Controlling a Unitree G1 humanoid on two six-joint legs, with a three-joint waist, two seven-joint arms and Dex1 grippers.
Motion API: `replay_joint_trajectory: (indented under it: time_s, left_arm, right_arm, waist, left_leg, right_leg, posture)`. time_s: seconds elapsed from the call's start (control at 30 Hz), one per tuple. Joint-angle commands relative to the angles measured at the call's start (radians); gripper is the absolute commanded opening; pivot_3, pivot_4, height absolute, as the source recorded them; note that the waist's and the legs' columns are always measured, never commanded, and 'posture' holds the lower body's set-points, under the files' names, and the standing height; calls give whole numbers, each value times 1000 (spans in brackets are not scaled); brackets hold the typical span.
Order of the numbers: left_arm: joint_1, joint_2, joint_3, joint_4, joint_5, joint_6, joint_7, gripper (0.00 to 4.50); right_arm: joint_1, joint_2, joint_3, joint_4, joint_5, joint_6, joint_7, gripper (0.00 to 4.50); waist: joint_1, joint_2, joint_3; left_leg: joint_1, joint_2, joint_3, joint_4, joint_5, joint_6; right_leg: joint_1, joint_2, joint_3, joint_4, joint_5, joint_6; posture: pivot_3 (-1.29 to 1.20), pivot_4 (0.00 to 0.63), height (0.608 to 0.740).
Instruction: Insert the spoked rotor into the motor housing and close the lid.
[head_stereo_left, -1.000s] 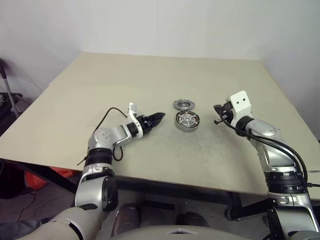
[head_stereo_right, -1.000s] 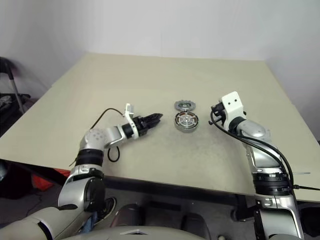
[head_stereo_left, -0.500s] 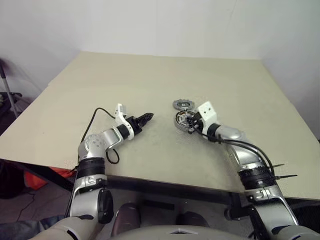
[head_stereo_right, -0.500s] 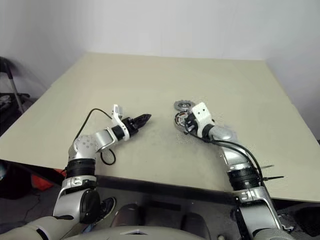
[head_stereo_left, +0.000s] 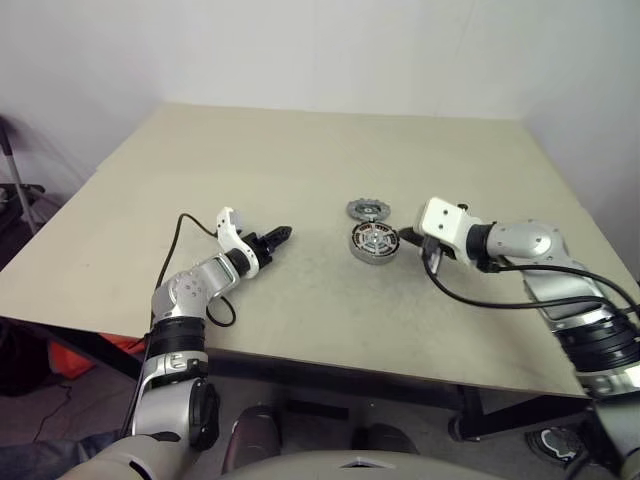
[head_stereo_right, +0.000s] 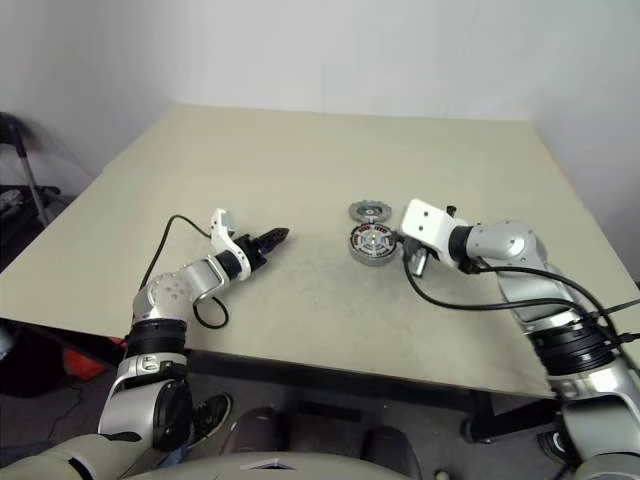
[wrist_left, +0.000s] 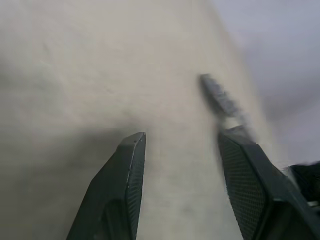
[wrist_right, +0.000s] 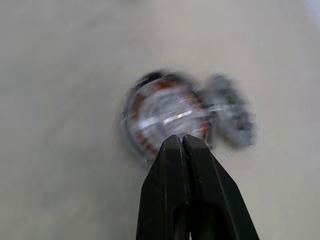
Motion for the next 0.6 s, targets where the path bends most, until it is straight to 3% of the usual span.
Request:
replay_joint_trajectory:
  time_s: [0.03,0.2,0.4,0.6]
  left_arm:
    - [5,27,-68,12,84,-104,-40,2449]
    - [31,26,-87,9,107,-145,-47,2449]
    - [107,1,-88,-68,99,-140,-16,2449]
    - [146,0,-92,-105,102,-130,3,2449]
  right_arm:
    - [-100,-30,70,95,-83,-195,120,570]
    - [-226,34,146,281,-200,-355,120,2175]
    - [-335,136,189,506,-278,-497,99,2175]
    - [-351,195,187,597,-295,-533,97,2175]
  waist:
    - [-5,0,0]
    - [-9,0,0]
    - [-29,0,0]
    - [-34,0,0]
  left_leg:
    - [0,0,0,0,0,0]
    - [0,0,0,3,0,0]
    - [-1,0,1,5,-1,2]
    - [-4,1,1,12,-3,11]
  right_leg:
    - [-1,0,0,1,0,0]
    - [-1,0,0,3,1,-1]
    - [-1,0,0,4,1,-2]
    - [-1,0,0,4,0,-2]
  posture:
    - [0,0,740]
    - [0,0,740]
    - [0,0,740]
    - [0,0,740]
